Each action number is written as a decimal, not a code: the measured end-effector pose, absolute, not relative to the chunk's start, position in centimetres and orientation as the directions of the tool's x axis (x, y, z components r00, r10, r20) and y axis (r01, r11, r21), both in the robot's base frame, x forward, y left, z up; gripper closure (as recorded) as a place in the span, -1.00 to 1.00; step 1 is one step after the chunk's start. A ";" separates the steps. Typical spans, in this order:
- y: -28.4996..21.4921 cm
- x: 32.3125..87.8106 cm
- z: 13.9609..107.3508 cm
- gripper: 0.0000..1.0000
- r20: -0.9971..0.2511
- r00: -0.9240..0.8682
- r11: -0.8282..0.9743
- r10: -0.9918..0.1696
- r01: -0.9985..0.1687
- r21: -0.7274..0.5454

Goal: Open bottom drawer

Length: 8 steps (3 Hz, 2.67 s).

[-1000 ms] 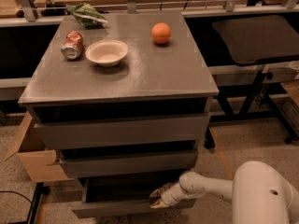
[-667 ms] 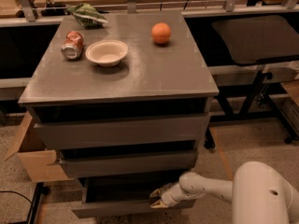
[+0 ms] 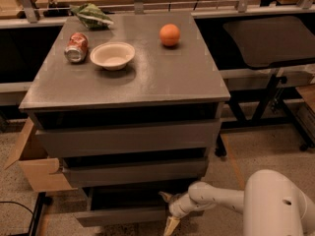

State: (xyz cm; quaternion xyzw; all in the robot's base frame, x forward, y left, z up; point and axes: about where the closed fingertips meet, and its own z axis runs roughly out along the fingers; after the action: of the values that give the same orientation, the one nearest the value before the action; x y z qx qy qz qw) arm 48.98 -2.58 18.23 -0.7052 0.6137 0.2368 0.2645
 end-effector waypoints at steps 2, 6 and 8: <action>-2.4 50.2 18.6 -1.00 -0.594 0.169 -0.113 -0.787 -0.985 -0.131; -5.9 42.1 16.2 0.83 -0.597 -0.088 0.060 -0.798 -0.996 0.067; -6.6 39.6 16.3 1.00 -0.605 -0.160 0.110 -0.780 -0.987 0.119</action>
Offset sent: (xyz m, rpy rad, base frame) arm 0.0271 -0.0036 -0.0027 -0.1566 -0.0676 -0.0264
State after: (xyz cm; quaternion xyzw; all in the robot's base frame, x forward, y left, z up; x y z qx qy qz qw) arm 39.57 -6.55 16.26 -0.6157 0.7172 0.2563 0.2020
